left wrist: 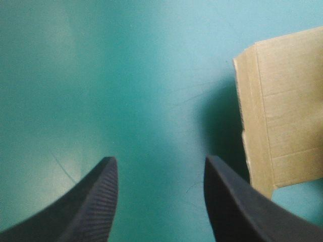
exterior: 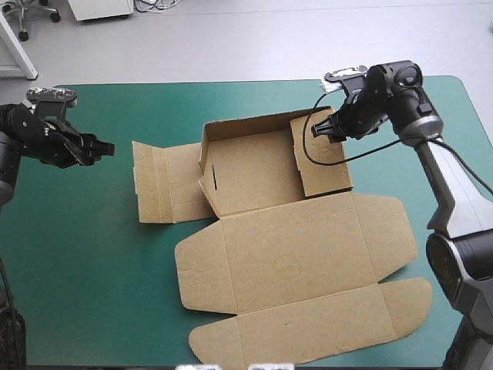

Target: Fold the box

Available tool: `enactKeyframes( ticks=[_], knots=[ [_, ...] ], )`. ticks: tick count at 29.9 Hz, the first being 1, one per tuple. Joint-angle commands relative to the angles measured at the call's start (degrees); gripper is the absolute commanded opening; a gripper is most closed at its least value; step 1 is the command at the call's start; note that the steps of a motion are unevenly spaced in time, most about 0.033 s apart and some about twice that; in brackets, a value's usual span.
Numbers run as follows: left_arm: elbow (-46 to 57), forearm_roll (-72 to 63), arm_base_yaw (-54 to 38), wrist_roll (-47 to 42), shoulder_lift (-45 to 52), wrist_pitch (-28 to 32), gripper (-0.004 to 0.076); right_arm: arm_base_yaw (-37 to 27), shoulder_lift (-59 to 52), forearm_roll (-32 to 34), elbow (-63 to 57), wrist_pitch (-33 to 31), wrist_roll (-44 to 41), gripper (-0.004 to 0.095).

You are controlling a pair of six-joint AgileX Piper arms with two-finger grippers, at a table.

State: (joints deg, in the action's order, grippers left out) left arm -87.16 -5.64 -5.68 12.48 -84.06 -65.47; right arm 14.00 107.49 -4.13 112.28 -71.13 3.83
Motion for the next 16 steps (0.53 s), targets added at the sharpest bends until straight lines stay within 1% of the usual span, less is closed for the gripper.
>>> enactKeyframes(
  ticks=[1,9,16],
  knots=[
    [-1.38,-0.95,0.0,-0.21,1.99,2.84,0.0375,-0.05,-4.78,0.22,2.06,-0.19,1.27,0.0512],
    [-1.38,-0.82,0.0,-0.21,1.99,3.76,0.0374,-0.05,-6.18,0.14,1.7,0.0,1.79,0.0522],
    [-1.38,-1.11,0.0,0.06,1.99,3.86,0.0375,-0.05,-3.16,0.81,1.7,5.31,1.89,0.0521]
  ],
)
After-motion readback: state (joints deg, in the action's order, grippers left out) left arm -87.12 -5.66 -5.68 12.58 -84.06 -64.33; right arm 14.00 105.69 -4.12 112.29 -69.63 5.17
